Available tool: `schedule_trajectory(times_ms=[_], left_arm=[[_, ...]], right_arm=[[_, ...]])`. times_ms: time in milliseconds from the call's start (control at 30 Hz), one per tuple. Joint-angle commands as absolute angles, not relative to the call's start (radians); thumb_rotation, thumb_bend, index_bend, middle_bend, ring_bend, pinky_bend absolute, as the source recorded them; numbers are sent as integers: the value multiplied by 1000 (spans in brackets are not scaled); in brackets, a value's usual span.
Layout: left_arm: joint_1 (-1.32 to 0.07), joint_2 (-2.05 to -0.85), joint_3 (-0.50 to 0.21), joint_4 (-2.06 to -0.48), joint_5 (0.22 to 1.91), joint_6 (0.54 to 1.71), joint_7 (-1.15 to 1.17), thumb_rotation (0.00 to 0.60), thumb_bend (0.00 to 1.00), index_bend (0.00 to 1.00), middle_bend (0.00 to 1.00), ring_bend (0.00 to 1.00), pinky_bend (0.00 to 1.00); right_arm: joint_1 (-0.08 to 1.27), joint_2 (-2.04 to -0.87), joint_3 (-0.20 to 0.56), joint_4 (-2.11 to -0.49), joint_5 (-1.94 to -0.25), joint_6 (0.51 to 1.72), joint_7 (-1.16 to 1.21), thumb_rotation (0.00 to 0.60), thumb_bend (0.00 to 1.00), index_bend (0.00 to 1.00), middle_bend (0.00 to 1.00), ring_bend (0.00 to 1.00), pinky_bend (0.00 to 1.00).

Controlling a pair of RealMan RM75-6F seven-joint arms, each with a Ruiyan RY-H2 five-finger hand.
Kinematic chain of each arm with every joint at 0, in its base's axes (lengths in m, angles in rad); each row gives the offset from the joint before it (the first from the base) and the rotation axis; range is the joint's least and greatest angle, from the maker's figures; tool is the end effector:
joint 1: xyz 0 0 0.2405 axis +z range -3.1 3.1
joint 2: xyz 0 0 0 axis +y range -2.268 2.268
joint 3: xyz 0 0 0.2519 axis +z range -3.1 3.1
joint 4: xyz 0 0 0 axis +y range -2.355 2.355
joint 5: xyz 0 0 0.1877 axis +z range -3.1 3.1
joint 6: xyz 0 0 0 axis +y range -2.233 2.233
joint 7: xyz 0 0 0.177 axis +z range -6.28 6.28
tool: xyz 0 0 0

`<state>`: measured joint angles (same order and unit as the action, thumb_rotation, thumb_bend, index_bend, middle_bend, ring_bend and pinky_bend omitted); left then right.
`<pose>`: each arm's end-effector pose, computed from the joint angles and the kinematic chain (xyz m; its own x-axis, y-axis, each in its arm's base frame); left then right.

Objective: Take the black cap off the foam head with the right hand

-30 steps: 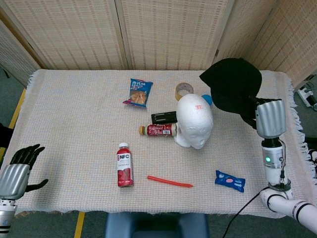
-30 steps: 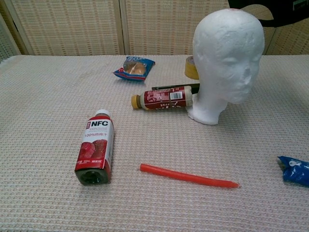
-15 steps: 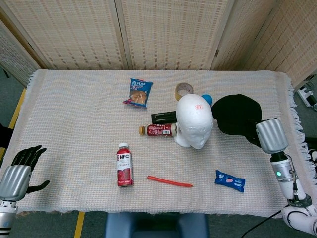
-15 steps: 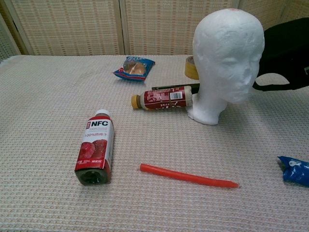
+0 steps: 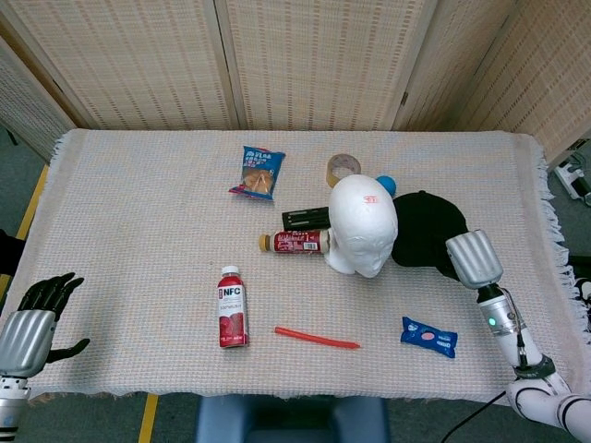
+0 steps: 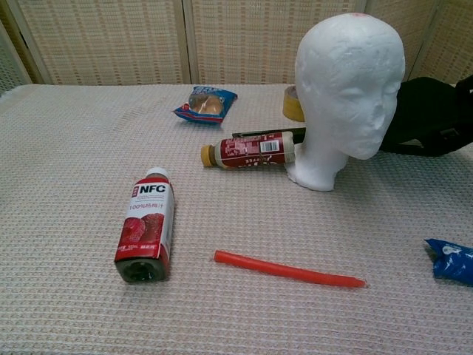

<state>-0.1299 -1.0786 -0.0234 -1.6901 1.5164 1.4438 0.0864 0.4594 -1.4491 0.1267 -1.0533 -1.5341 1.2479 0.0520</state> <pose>-0.2796 0.2182 0.1710 0.4455 0.0502 0.8939 0.8942 -0.0740 -0.4415 -0.2710 -0.3491 0.1017 0.5548 0.0466 0.8307 -0.7936 -0.2703 0.5452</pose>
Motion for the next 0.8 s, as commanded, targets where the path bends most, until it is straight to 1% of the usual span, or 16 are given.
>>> schedule_trajectory(times_ms=[33, 67, 100, 133, 200, 233, 333, 433, 533, 567, 633, 700, 800], left_arm=[[-130, -1078, -24, -1689, 1516, 1443, 86, 600, 12, 170, 143, 128, 153], [-130, -1078, -24, -1689, 1515, 1443, 86, 600, 12, 169, 143, 128, 153], [-129, -1078, -24, -1689, 1516, 1444, 85, 600, 12, 169, 143, 128, 153], [-129, -1078, -23, -1688, 1515, 1444, 84, 600, 13, 168, 143, 128, 153], [-129, -1079, -23, -1686, 1514, 1442, 82, 600, 13, 166, 143, 128, 153], [-129, -1080, -23, -1684, 1513, 1441, 82, 600, 13, 165, 143, 128, 153], [-129, -1084, -20, -1679, 1512, 1437, 81, 600, 13, 161, 143, 129, 153], [-129, -1088, -20, -1673, 1509, 1435, 76, 600, 14, 158, 143, 128, 153], [-130, -1091, -23, -1667, 1506, 1435, 74, 600, 14, 158, 143, 128, 153], [-130, -1093, -25, -1666, 1505, 1437, 75, 600, 14, 158, 142, 128, 153], [-130, -1098, -28, -1662, 1508, 1443, 77, 600, 14, 159, 142, 128, 153], [-129, -1106, -31, -1656, 1510, 1452, 79, 600, 14, 158, 142, 128, 153], [-124, -1122, -38, -1643, 1513, 1473, 87, 600, 13, 158, 142, 128, 153]], right_arm=[[472, -1437, 108, -1105, -1482, 1147, -7, 600, 152, 125, 372, 300, 628], [473, -1424, 107, -1134, -1460, 1115, -26, 600, 100, 70, 313, 244, 558], [474, -1412, 105, -1156, -1448, 1096, -37, 600, 41, 16, 222, 165, 462], [474, -1400, 104, -1178, -1435, 1080, -47, 600, 4, 0, 130, 91, 374], [470, -1371, 100, -1229, -1416, 1061, -63, 600, 0, 0, 40, 25, 298], [466, -1358, 98, -1251, -1414, 1062, -67, 600, 0, 0, 11, 6, 274], [438, -1313, 90, -1321, -1421, 1105, -67, 600, 0, 0, 0, 1, 264], [396, -1251, 75, -1405, -1429, 1155, -58, 600, 0, 0, 2, 20, 264], [346, -1195, 63, -1477, -1444, 1233, -62, 600, 0, 0, 17, 44, 263], [323, -1182, 62, -1497, -1449, 1276, -72, 600, 0, 0, 23, 50, 263], [286, -1171, 63, -1522, -1458, 1347, -89, 600, 0, 0, 66, 83, 271], [245, -1163, 61, -1545, -1467, 1420, -103, 600, 0, 3, 119, 126, 303], [195, -1143, 47, -1584, -1481, 1487, -95, 600, 17, 51, 172, 172, 343]])
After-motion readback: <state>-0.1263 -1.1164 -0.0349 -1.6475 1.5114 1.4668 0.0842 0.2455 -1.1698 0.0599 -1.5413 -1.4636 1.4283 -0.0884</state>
